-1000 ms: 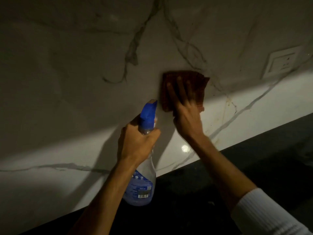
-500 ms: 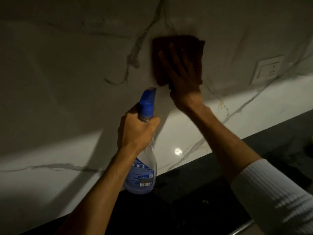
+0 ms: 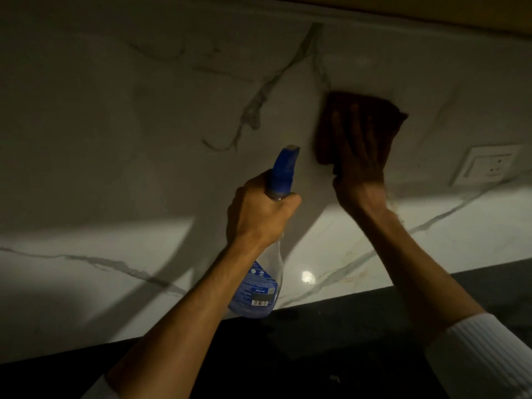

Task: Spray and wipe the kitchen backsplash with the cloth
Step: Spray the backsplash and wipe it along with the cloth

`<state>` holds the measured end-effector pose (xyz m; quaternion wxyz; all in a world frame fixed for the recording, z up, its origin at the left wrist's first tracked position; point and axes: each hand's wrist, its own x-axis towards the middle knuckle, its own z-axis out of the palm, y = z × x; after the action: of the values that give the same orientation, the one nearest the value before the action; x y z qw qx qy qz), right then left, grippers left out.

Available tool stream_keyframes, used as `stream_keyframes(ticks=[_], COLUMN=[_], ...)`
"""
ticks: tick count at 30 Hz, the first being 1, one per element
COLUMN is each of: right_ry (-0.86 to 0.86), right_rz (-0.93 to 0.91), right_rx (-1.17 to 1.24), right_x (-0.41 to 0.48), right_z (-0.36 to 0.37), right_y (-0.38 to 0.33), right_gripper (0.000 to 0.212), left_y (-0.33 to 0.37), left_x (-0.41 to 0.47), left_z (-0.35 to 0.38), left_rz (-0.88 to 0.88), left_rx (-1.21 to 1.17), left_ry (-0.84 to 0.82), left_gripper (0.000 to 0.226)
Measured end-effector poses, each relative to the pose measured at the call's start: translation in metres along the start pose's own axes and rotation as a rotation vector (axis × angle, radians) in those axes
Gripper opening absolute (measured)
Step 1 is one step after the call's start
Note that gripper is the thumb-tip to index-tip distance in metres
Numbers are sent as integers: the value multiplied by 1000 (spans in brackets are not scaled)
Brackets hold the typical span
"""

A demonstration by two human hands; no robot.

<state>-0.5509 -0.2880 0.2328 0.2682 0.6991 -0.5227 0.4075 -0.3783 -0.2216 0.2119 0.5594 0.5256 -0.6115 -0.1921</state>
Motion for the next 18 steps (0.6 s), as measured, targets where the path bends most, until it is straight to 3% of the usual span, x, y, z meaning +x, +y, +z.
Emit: stream_keyframes(ticks=[4,9,12,15,18], right_ry=[130,-4,59,112,61], right_rz=[42,13,-42,-147,-375], right_rx=[90,130,169,181,115], right_x=[31,6,19,28,2], right_z=[-11,3,4,8,23], right_y=[11,-10,-23,-36,-43], right_gripper=[76,82,79,78,69], left_y=[7,-5,-15,-21,-26], left_x=[9,4,-6,-13,-20], left_z=[7,5,4,0,-4], left_rz=[-59,-111,-125,-150,-170], left_rx=[-16,-56,-50,-65,-82], left_ry=[99,203,230,275,341], left_gripper=[14,24,20,14,18])
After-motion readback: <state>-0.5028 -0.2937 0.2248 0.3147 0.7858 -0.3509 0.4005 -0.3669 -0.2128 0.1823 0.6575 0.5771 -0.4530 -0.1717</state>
